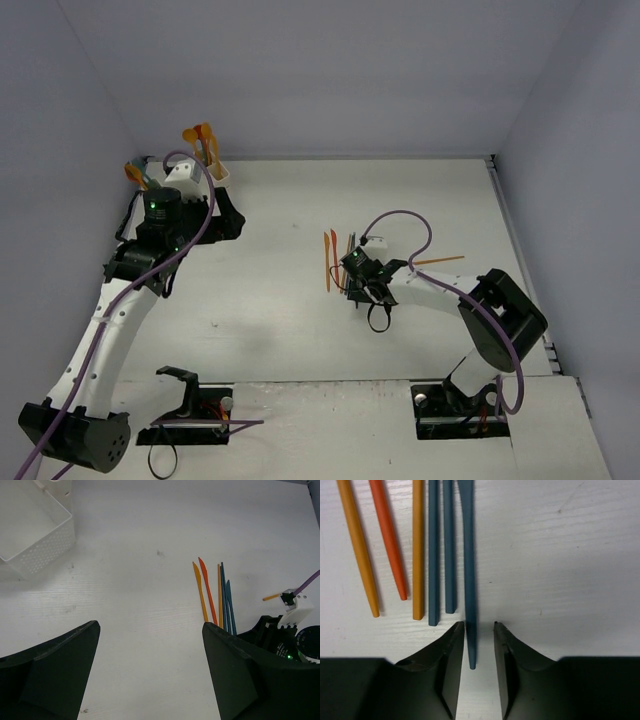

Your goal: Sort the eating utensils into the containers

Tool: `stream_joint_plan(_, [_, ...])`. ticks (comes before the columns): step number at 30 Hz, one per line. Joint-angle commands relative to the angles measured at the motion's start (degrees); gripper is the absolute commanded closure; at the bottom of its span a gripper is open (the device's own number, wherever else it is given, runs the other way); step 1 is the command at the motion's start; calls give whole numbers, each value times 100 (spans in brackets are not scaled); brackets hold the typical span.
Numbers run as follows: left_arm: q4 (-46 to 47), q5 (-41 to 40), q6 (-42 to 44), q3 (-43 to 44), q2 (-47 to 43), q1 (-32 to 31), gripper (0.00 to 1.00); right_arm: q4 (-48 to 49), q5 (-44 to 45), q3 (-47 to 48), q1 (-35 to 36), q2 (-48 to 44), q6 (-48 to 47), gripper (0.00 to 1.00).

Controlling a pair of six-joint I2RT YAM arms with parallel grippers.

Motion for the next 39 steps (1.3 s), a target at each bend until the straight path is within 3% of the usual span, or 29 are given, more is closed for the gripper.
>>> stream_joint_plan(1, [178,146,-141,47,-139,-85,19,-397,507,-209,13,-90,313,74])
stream_joint_plan(6, [189,173,-230,106,-103,-218,19,-677,737,-221,-34,-148,317,83])
stream_joint_plan(18, [198,27,-307,164,13,-683,19,-936,848,-122,-93,70,102,87])
stream_joint_plan(23, [210,48,-395,196,64,-767,19,-927,683,-46,-92,257,19,99])
stream_joint_plan(27, [215,177,-472,304,162,-892,19,-936,722,8,-180,195,-78,100])
stream_joint_plan(32, [233,378,-644,489,352,-1105,19,-937,796,141,-188,-238,-312,100])
stream_joint_plan(39, [841,681,-1344,757,631,-1568,19,-803,736,610,30,-1640,-1173,100])
